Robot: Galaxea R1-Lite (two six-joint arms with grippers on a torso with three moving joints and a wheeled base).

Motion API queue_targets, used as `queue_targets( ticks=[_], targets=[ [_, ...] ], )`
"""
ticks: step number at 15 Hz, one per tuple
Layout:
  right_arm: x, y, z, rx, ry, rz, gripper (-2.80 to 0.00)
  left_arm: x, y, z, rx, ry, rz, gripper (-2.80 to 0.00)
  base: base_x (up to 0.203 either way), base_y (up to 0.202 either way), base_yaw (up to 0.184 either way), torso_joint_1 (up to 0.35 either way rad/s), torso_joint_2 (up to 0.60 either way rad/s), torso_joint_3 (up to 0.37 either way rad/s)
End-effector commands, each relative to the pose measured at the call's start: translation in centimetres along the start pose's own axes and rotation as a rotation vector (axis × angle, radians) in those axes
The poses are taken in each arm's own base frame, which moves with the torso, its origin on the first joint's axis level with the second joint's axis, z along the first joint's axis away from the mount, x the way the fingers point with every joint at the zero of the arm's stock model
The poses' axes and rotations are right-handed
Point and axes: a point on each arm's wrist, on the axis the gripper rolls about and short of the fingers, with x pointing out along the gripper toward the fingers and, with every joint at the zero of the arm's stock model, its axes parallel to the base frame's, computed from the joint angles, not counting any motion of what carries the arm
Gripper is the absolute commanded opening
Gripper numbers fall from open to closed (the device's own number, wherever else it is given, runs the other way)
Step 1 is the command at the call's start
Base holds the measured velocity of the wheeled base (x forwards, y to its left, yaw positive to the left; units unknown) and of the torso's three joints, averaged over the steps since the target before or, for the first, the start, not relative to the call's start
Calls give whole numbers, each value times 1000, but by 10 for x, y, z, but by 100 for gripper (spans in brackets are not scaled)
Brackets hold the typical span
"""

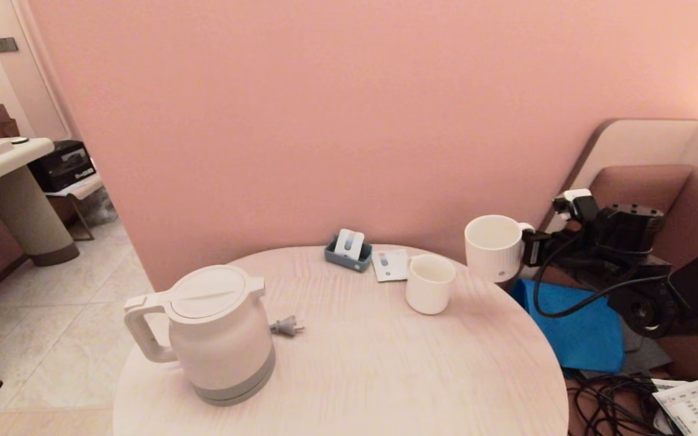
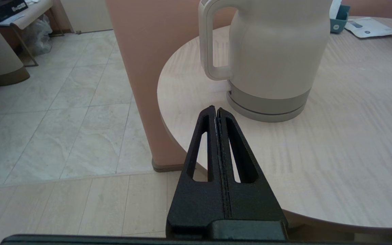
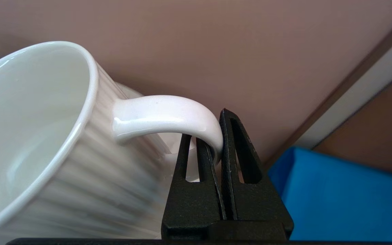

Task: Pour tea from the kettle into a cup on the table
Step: Pour water into another cup

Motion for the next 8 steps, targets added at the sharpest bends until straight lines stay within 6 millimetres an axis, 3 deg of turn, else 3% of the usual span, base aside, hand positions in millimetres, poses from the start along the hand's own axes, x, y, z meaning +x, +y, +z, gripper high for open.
queue_targets(
  ticks=[1, 8],
  targets=[
    [3, 0, 18, -28, -42, 2, -280, 0, 0, 0, 0, 0, 0, -280, 0, 0, 0, 0, 0, 0],
    [15, 9, 38, -187, -20, 29, -280, 0, 0, 0, 0, 0, 0, -280, 0, 0, 0, 0, 0, 0]
  ],
)
